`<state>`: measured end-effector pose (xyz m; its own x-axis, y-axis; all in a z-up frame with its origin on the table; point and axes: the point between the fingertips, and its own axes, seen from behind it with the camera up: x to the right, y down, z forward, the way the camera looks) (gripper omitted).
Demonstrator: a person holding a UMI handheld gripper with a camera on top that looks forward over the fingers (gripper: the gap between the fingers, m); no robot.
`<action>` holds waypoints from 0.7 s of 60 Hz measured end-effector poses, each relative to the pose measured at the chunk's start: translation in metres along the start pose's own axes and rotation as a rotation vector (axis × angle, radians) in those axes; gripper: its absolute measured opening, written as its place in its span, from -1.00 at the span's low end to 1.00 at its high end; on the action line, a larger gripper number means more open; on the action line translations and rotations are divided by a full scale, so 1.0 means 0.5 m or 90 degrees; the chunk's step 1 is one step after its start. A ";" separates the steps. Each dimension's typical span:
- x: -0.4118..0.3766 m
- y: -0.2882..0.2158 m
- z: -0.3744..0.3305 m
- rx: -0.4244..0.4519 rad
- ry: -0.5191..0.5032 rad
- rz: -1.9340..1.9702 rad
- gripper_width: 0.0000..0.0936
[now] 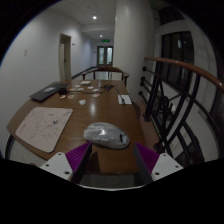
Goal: Arrange mouse
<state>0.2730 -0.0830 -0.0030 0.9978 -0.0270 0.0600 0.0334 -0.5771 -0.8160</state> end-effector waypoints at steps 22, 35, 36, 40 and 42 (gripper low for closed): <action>0.058 -0.099 0.193 -0.020 -0.015 0.021 0.82; 0.093 -0.127 0.239 -0.017 0.031 0.080 -0.09; 0.093 -0.128 0.239 -0.016 0.033 0.080 -0.18; 0.092 -0.126 0.233 -0.020 0.039 0.089 -0.25; 0.092 -0.132 0.217 -0.014 0.047 0.100 -0.29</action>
<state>0.3226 0.0422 -0.0087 0.9838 -0.1778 -0.0244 -0.1247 -0.5793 -0.8055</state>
